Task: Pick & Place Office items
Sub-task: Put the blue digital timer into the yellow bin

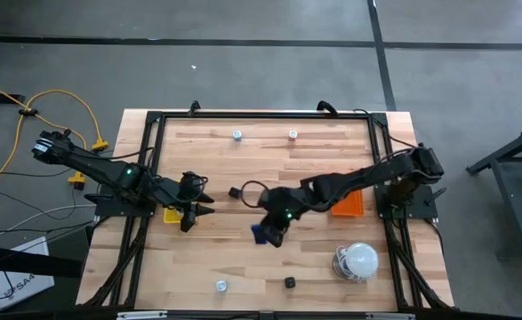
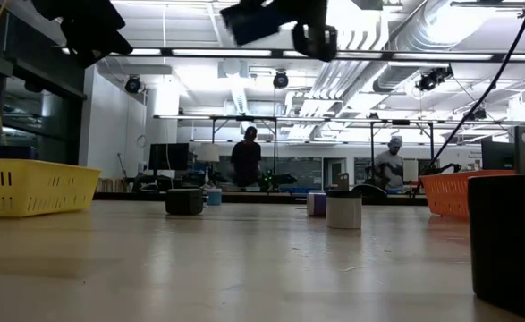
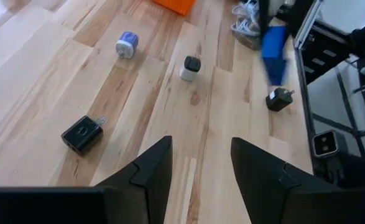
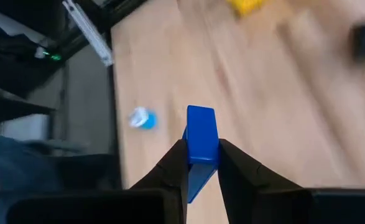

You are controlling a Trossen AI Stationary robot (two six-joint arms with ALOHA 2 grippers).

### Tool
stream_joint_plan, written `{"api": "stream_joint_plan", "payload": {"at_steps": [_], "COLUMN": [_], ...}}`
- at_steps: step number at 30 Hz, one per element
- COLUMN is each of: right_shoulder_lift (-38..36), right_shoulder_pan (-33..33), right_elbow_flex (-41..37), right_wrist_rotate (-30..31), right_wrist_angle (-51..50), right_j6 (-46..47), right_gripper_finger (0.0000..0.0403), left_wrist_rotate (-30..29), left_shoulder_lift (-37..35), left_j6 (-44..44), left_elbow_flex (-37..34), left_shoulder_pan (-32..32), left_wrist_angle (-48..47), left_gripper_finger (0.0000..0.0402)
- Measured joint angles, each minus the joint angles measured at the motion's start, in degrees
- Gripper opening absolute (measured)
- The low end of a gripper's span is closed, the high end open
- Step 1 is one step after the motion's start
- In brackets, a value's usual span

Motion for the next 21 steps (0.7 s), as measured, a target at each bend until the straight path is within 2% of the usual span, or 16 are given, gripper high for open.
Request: {"api": "stream_joint_plan", "payload": {"at_steps": [4,10,14,21], "right_shoulder_lift": [0.02,0.02,0.02,0.02], "right_shoulder_pan": [-0.97,-1.41,-1.41,-1.41], "right_elbow_flex": [-0.02,-0.08,-0.09,-0.09], "right_wrist_rotate": [3.09,8.44,10.83,11.60], "right_wrist_angle": [3.87,5.18,6.75,12.34], "right_j6": [-9.55,-17.49,-21.05,-25.18], "right_gripper_finger": [0.0055,0.0055,0.0055,0.0055], "left_wrist_rotate": [-0.02,-0.01,-0.02,-0.26], "left_shoulder_lift": [0.02,0.02,0.02,0.02], "left_j6": [0.02,0.02,0.01,0.02], "left_elbow_flex": [0.00,0.00,0.00,0.00], "left_shoulder_pan": [0.00,0.00,0.00,0.00], "left_wrist_angle": [0.75,0.91,0.92,1.52], "left_gripper_finger": [0.0158,0.0158,0.0158,0.0158]}}
